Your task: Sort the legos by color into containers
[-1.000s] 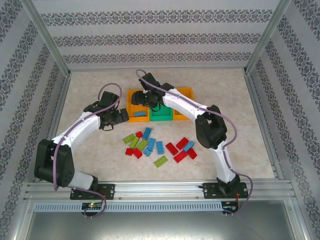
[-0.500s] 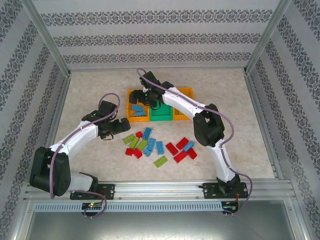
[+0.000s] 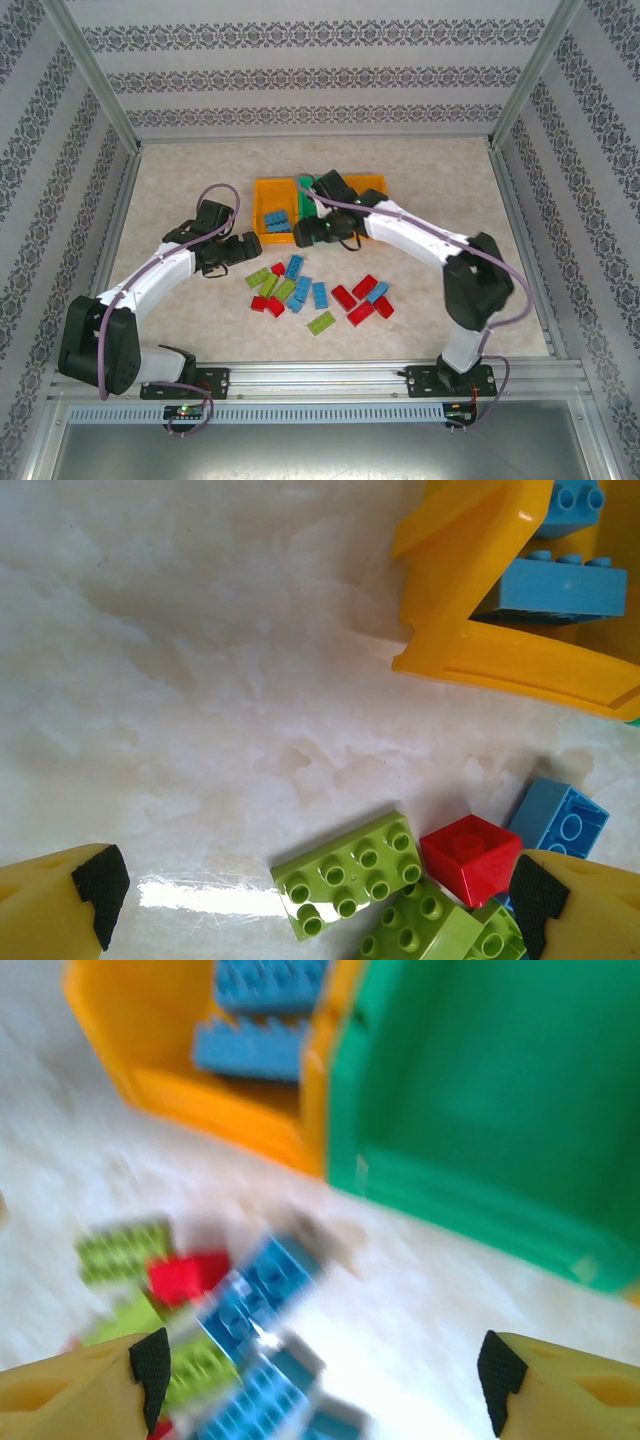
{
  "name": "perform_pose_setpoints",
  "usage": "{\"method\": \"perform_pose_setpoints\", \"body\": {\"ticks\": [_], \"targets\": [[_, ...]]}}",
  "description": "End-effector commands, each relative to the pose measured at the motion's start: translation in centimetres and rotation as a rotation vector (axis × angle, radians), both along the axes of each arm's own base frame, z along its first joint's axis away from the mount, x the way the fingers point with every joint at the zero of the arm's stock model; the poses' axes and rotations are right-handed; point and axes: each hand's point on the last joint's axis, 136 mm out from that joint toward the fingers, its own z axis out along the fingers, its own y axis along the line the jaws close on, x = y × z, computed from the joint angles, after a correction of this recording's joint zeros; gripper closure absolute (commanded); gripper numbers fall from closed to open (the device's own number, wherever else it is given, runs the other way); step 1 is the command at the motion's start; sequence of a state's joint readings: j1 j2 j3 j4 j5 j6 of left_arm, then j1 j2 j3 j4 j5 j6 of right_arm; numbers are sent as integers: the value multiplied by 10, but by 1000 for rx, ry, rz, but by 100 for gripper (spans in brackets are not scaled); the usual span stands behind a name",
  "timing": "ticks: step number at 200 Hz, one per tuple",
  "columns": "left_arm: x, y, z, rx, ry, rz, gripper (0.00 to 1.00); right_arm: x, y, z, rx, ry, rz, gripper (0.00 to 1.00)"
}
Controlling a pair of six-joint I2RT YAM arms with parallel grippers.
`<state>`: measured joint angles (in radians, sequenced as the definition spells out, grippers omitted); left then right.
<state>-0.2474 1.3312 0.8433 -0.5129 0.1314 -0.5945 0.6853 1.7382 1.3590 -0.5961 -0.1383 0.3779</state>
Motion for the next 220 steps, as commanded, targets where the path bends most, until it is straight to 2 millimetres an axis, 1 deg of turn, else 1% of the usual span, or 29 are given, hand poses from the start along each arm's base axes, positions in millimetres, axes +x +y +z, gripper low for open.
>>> {"method": "perform_pose_setpoints", "body": {"ticks": [1,5,17,35,52,69,80,96,119,133,166,194,220], "targets": [[5,2,1,9,-12,3,1,-33,-33,-20,-135,-16,117,24],[4,2,1,14,-10,0,1,-39,-38,-24,-151,-2,121,27],[4,2,4,14,-14,-8,1,-57,-52,-37,-198,50,135,30],[5,0,7,4,-22,-16,1,-78,-62,-52,-256,100,169,32],[7,-3,10,-11,-33,-19,1,-88,-62,-56,-288,105,197,31],[9,-4,11,-17,-33,-20,0,-97,-52,-57,-276,117,236,30],[8,-3,11,-11,-25,-16,1,-103,-50,-60,-283,136,258,30],[7,-1,10,2,-17,-11,1,-107,-51,-67,-316,149,271,30],[6,1,8,8,-10,-3,1,-106,-51,-75,-349,160,276,31],[6,1,7,6,-5,0,1,-105,-47,-78,-362,163,287,32],[6,1,9,7,-9,5,1,-103,-46,-88,-410,171,307,35],[7,2,8,9,-8,8,1,-102,-43,-91,-419,169,314,38],[6,3,7,11,-3,13,1,-104,-47,-99,-462,181,325,40]]}}
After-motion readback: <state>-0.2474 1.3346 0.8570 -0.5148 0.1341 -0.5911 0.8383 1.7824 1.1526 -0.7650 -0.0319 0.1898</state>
